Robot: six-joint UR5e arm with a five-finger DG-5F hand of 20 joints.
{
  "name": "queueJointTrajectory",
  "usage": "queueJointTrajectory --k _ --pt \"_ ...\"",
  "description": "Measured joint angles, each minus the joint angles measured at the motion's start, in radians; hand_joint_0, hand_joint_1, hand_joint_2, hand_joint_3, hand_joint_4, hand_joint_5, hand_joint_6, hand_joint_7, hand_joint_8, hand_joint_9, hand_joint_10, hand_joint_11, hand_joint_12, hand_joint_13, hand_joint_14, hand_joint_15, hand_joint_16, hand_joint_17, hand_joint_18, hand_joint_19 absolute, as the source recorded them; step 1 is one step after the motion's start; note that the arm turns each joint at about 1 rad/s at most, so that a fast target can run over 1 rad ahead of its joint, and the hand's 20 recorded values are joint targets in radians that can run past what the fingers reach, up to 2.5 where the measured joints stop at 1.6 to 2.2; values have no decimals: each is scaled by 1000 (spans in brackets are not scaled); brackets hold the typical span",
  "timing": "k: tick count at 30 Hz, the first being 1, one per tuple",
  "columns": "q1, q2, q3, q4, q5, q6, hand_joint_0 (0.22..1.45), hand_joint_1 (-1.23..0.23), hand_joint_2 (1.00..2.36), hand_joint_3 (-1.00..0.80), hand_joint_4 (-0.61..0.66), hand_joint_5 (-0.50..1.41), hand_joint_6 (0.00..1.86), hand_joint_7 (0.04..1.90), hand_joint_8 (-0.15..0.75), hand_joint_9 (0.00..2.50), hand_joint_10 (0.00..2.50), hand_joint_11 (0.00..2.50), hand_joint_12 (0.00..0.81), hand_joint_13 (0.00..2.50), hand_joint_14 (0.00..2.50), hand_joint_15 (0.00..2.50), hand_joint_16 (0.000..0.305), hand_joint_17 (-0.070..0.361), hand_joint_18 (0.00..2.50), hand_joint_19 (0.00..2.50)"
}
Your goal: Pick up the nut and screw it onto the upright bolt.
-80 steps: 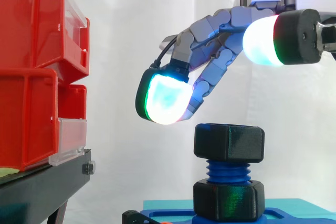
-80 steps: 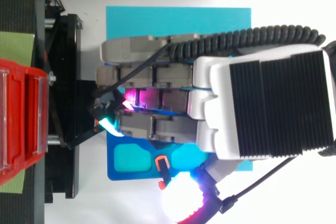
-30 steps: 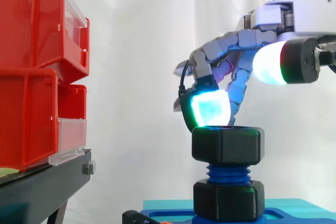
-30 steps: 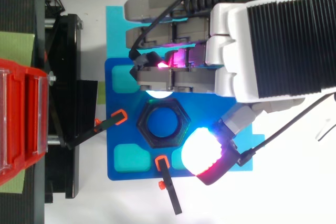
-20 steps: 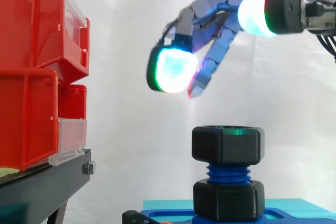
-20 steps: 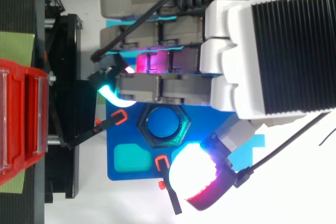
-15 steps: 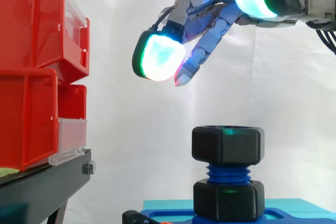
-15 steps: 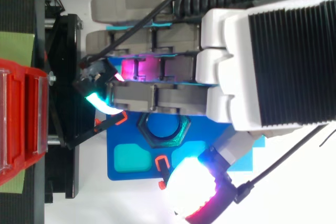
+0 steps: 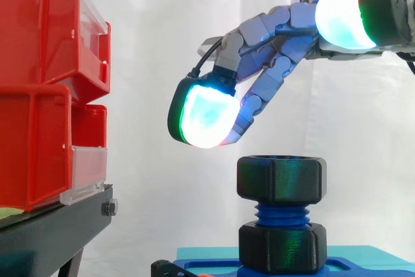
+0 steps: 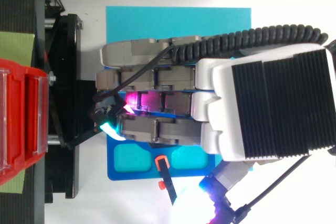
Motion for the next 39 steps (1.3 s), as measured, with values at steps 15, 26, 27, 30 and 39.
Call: queueJointTrajectory --k 15,26,27,30,39 --pt "0 0 -2 -49 -1 -12 506 -78 1000 -500 243 -23 505 938 235 851 0 0 260 355 0 0 27 60 0 0" --pt "-7 0 -2 -45 -4 -16 519 -113 1000 -500 183 -2 506 1100 253 942 0 0 247 430 0 0 23 52 33 0" --pt "-8 0 -2 -46 -4 -17 519 -115 1000 -500 185 -1 505 1111 254 946 0 0 247 438 0 0 23 51 39 0" --pt "-12 0 -2 -47 -6 -19 522 -125 1000 -500 167 4 506 1154 257 973 0 0 241 460 0 0 22 49 63 0" --pt "-24 0 -2 -47 -13 -33 531 -156 1000 -500 151 22 504 1269 253 1053 0 0 228 533 0 0 19 43 130 0"
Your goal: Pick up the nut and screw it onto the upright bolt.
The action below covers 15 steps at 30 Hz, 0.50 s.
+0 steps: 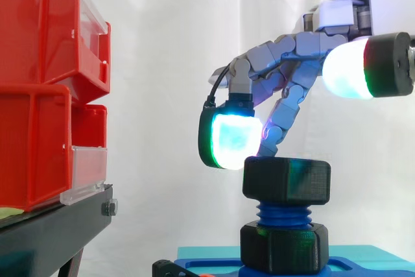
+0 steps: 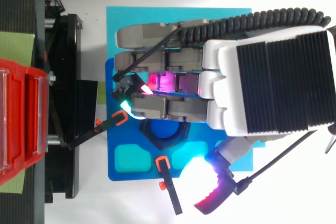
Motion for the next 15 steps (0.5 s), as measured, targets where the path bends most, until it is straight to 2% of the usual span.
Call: queueJointTrajectory --k 10,15 --pt "-17 0 0 -2 -8 -13 539 -180 1000 -500 155 56 509 1412 258 1181 0 0 206 635 0 0 15 33 233 0" --pt "-31 0 0 -2 -24 -19 543 -198 1000 -500 123 57 578 1277 259 1289 0 0 174 741 0 0 11 25 340 0"
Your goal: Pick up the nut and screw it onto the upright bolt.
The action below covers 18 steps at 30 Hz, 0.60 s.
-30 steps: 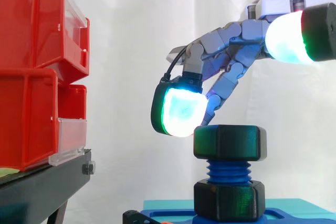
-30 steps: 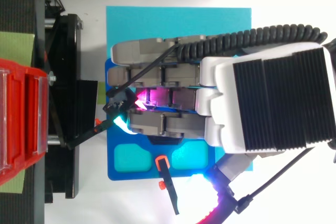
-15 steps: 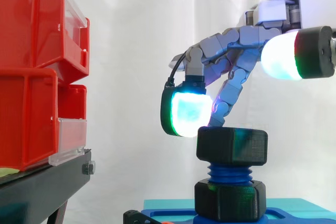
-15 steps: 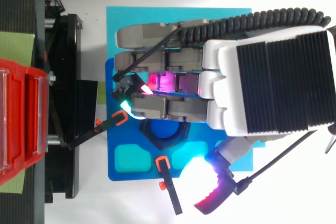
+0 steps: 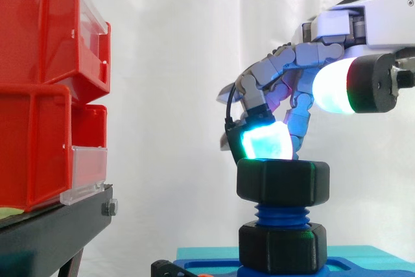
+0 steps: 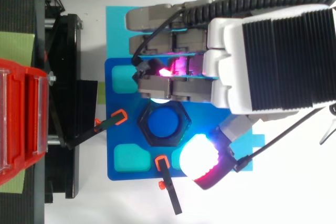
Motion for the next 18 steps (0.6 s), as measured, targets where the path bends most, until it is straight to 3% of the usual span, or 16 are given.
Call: queueJointTrajectory --k 5,11,18 --pt "-17 0 0 1 -24 -3 544 -197 1000 -500 153 48 501 1387 266 1312 0 36 179 747 0 0 11 25 357 0" --pt "-32 0 0 12 -47 -4 531 -172 1000 -500 234 -68 504 989 248 1040 0 0 239 636 0 0 21 48 271 0" --pt "-36 0 1 41 -57 -4 515 -154 1000 -500 157 -127 502 667 216 818 0 0 259 495 0 0 26 59 155 0"
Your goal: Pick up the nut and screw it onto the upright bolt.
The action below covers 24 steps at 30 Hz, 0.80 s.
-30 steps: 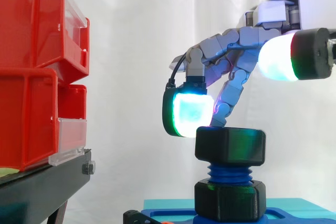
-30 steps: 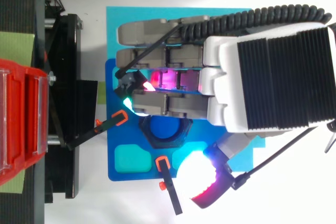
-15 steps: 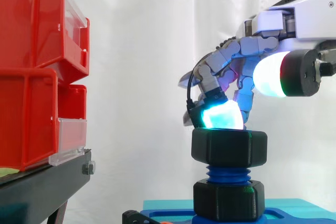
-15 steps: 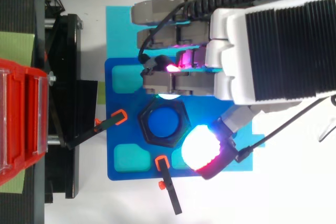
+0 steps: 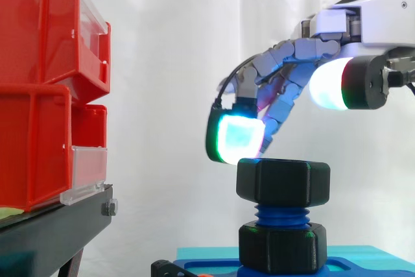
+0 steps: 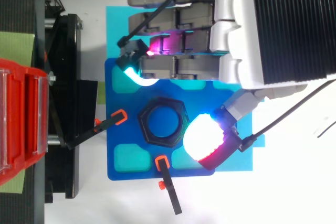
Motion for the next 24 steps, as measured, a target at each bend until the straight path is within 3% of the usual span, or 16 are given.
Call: queueJointTrajectory --k 8,18,24 --pt "15 0 0 27 11 0 504 -122 1000 -500 155 -126 501 618 202 708 0 0 282 328 0 0 31 70 0 0" --pt "62 -13 0 25 72 10 491 -91 1000 -500 175 -115 501 633 200 563 0 0 316 148 0 0 36 81 0 0" --pt "79 -26 -1 17 85 37 491 -87 1000 -500 192 -95 502 730 208 556 0 0 318 150 0 0 36 81 0 0"
